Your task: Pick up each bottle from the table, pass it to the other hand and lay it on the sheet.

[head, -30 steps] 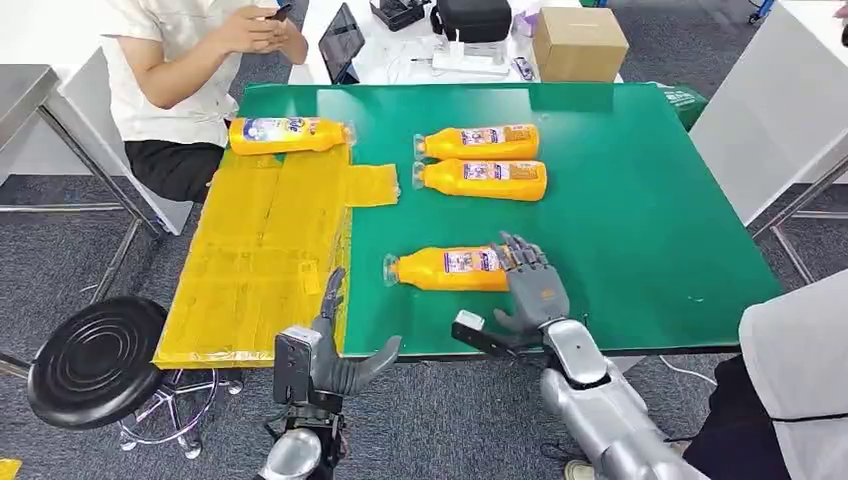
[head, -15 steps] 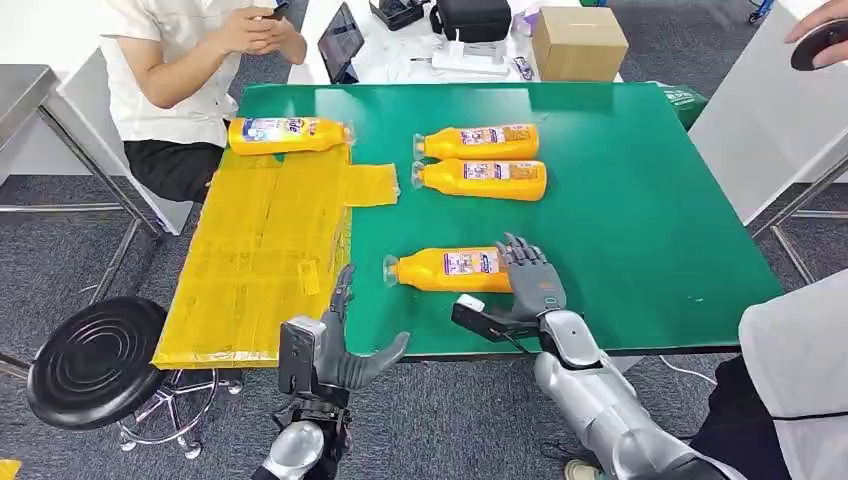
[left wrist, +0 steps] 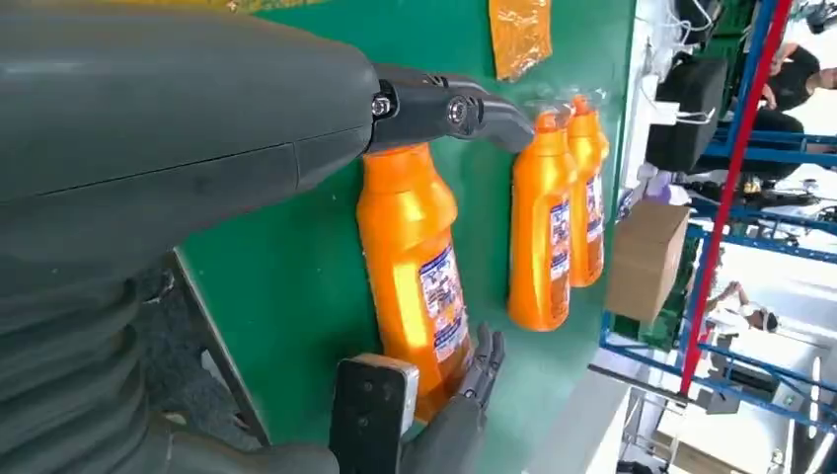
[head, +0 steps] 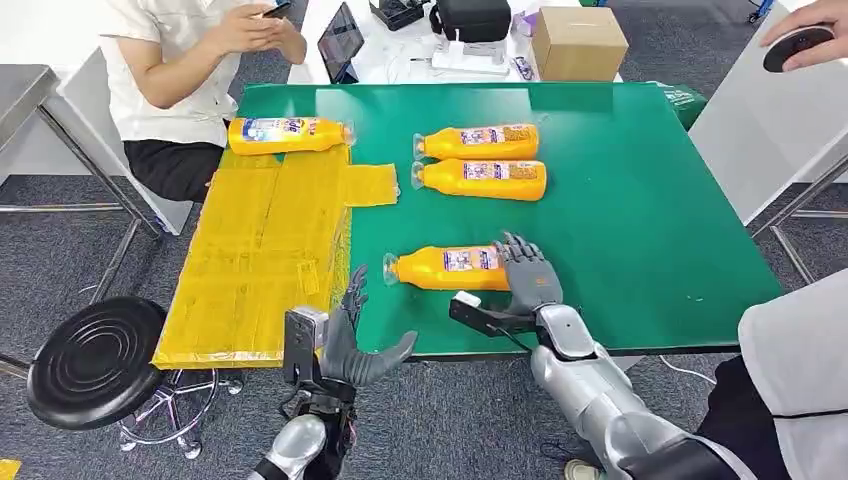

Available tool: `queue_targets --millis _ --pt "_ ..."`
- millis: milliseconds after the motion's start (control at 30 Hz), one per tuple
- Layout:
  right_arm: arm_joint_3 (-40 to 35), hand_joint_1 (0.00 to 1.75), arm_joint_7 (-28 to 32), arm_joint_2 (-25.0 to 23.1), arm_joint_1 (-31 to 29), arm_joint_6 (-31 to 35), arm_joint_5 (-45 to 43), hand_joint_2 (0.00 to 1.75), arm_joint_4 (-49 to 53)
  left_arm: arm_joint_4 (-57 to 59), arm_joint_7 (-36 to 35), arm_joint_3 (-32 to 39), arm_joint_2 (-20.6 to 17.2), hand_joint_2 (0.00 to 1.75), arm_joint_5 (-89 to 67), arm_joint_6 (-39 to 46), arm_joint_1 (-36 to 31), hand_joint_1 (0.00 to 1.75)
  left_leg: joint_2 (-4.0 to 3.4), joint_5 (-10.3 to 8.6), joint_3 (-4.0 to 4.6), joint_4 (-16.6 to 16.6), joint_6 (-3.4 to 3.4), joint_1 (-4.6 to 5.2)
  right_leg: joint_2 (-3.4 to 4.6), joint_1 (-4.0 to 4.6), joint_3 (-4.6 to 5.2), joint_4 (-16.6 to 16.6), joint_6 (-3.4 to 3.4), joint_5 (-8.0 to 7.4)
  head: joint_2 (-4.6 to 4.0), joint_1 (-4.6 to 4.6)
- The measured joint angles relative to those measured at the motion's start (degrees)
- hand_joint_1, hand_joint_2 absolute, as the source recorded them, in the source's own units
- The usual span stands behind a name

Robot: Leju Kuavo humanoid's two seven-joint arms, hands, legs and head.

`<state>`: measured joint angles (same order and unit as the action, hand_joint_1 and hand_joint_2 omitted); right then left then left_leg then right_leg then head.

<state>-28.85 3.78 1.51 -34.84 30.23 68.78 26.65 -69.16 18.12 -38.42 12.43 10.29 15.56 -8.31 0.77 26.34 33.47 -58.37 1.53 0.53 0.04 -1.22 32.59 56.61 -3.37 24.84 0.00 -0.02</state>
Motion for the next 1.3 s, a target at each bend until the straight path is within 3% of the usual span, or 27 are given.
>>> queue_targets --millis 633,1033,1067,1100,1300 --pt "-0.5 0.00 -4.8 0.7 -2.5 -3.2 2.7 1.75 -3.7 0.7 -0.4 -1.4 0.0 1.75 1.2 -0.5 -0.9 0.00 -0.02 0.00 -0.12 0.0 0.00 0.00 0.01 0.00 -0.07 0.0 0.00 0.00 0.00 0.00" --pt "0.0 0.00 -4.1 1.7 -3.1 -4.4 1.1 1.75 -5.3 0.9 -0.5 -1.8 0.0 1.75 1.7 -0.7 -1.2 0.00 0.00 0.00 -0.47 0.0 0.01 0.01 0.00 0.00 -0.41 0.0 0.00 0.00 0.00 0.00" --pt "0.2 1.41 -3.8 1.8 -3.1 -4.8 0.6 1.75 -5.4 0.9 -0.6 -1.8 0.0 1.75 1.8 -0.8 -1.2 0.00 0.00 0.00 -0.49 0.0 0.01 0.01 0.00 0.00 -0.43 0.0 0.00 0.00 0.00 0.00" --pt "0.4 1.75 -3.4 1.8 -3.2 -5.5 0.2 1.75 -5.6 0.9 -0.7 -1.8 0.0 1.75 2.1 -0.9 -1.3 0.00 -0.01 0.00 -0.51 0.0 0.01 0.01 0.01 0.00 -0.45 0.0 0.00 0.00 0.00 0.00" --pt "2.3 1.75 2.2 1.7 -3.0 -9.0 -2.7 1.75 -6.3 1.5 -1.6 -2.9 0.5 1.75 3.8 -1.7 -2.8 0.00 -0.13 0.02 -0.65 0.0 0.01 0.01 0.02 0.00 -0.57 0.0 0.00 0.00 0.00 0.02"
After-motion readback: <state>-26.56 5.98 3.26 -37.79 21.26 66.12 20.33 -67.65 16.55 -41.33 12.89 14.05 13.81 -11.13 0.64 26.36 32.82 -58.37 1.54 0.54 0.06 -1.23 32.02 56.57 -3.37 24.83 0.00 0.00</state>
